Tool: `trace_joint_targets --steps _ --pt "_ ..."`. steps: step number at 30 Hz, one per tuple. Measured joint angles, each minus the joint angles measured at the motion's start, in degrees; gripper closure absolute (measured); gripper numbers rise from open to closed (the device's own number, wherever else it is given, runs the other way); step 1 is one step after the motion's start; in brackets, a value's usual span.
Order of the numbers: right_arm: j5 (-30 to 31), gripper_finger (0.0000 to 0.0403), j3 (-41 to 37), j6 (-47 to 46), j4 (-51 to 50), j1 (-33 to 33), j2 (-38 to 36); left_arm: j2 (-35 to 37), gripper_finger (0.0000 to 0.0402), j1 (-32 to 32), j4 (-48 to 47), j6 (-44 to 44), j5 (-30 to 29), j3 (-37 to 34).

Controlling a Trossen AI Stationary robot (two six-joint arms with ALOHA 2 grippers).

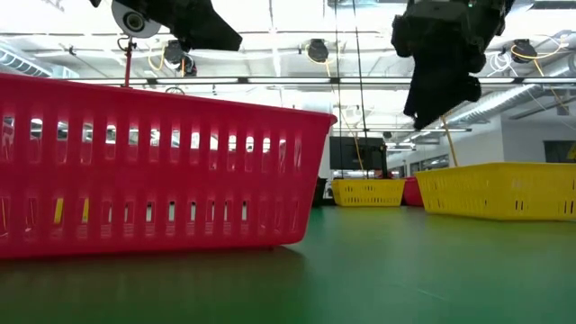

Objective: Stack baskets by color
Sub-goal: Stack the right yellow bin on the top yellow bin

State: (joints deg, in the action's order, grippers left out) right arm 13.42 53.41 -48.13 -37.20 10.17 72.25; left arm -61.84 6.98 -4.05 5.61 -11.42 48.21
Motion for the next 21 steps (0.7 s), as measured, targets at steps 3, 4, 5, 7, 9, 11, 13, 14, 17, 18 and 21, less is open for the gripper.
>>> trace_joint_targets --steps 3,4,5,7,9,11,13,14,17,18,21 --pt "-0.4 0.0198 0.0 -4.9 -5.2 -0.9 0.5 0.0 0.0243 0.0 -0.1 0.0 0.0 0.0" --pt "-0.5 0.0198 0.0 -6.4 -6.6 -1.2 0.9 0.0 0.0243 0.0 -0.1 0.0 0.0 0.0" --pt "-0.7 0.0198 0.0 -7.7 -8.0 -1.3 1.2 0.0 0.0243 0.0 -0.1 -0.2 0.0 0.0" --pt "-0.9 0.0198 0.0 -9.9 -10.0 -1.6 2.2 0.0 0.0243 0.0 0.0 -0.2 0.0 0.0" --pt "-1.7 0.0198 0.0 -10.7 -10.3 -1.9 3.2 0.0 0.0243 0.0 0.0 -0.1 0.0 0.0" --pt "-1.8 0.0198 0.0 -11.1 -9.8 -2.0 4.6 0.0 0.0243 0.0 -0.1 -0.1 0.2 0.0" --pt "-2.7 0.0198 0.0 -11.0 -9.4 -2.2 6.0 0.0 0.0243 0.0 -0.1 0.0 0.9 0.0" --pt "-3.4 0.0198 0.0 -11.0 -9.4 -2.3 6.9 0.0 0.0243 0.0 -0.1 0.1 0.9 0.0" --pt "-4.8 0.0198 0.0 -11.2 -9.5 -2.3 9.1 0.0 0.0243 0.0 -0.1 0.1 0.9 0.0" --pt "-4.8 0.0198 0.0 -11.2 -9.5 -2.3 9.8 0.0 0.0243 0.0 0.0 0.1 0.9 0.0" --pt "-4.8 0.0198 0.0 -11.2 -9.6 -2.3 11.4 0.0 0.0243 0.0 -0.1 0.1 0.9 0.0"
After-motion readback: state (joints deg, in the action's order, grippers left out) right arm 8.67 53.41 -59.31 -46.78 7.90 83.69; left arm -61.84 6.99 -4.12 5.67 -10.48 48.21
